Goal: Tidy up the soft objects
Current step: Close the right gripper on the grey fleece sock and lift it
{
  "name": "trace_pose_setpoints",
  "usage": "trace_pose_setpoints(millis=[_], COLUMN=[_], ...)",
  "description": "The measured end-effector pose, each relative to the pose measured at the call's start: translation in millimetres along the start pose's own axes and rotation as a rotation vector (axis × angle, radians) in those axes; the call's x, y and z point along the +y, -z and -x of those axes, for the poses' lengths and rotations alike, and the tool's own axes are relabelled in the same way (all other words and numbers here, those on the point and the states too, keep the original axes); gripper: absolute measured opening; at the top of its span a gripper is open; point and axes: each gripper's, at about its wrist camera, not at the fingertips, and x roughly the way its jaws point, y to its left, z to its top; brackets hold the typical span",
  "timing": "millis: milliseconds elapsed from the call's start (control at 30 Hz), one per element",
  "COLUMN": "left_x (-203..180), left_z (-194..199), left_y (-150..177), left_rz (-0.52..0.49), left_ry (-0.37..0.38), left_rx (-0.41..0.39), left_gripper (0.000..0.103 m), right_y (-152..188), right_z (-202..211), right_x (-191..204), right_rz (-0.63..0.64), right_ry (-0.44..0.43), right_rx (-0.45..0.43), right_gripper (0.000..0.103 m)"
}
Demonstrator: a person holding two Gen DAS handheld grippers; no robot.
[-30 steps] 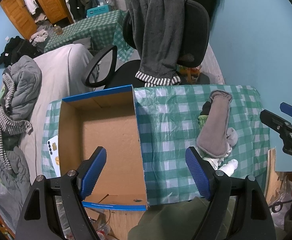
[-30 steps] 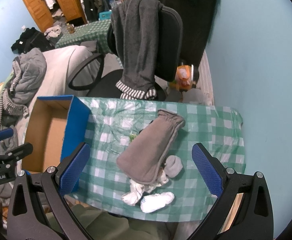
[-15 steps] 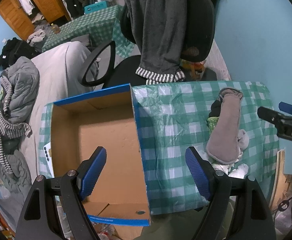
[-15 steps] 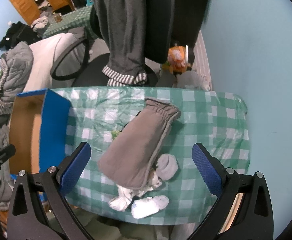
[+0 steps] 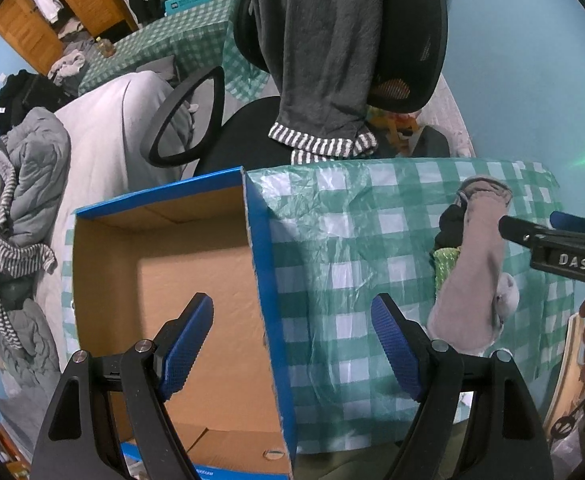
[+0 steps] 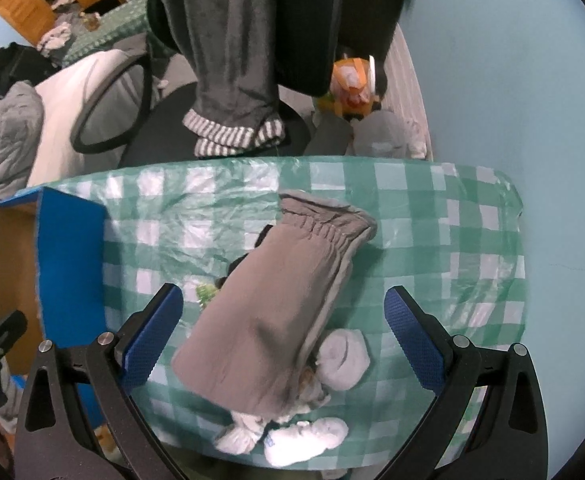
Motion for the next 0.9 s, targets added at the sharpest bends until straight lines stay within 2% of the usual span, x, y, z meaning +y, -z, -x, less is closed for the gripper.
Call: trace_pose_setpoints(millis=[267, 467, 567, 633, 700, 800, 900], left_x=[-9.3, -15.2, -15.3, -14.9, -15.2, -17.6, -21.5], left_z=[-21.1, -31.5, -31.3, -30.3, -28.4, -26.7, -24.9], left_y=[-7.9, -10.4, -11.3, -11.2, -10.4, -8.8, -7.0], left_rz=[-0.002, -0.03, -0.03, -0.026, -0.026, -0.032, -0.038], left_ry=[0.018, 0.012, 0.013, 0.018, 0.023, 0.026, 0.03], left_rx=[0.025, 0.037, 0.039, 0.04, 0.043, 0.041, 0.042], left_gripper=[0.083, 0.082, 0.082, 0.083, 0.083, 0.082, 0.082], right_y=[-2.7, -1.3, 0.2, 1.2, 1.6, 2.5, 3.9], right_z=[-30.5, -46.2, -49.2, -47.5, -46.3, -44.5, -40.2], right_x=[-1.7, -4.0, -5.0, -5.6, -5.8, -7.1, -10.2], right_rz=[-0.035, -0.056, -0.07, -0.074, -0.077, -0.072, -0.071], right_ry=[0.023, 0.012, -0.02, -0.048, -0.062, -0.086, -0.106], right_rx=[0.061, 0.101, 0.106, 0.099, 0.095, 0.082, 0.067], right_gripper=[0.097, 0.086, 0.076, 0.06, 0.051, 0.031, 0.023])
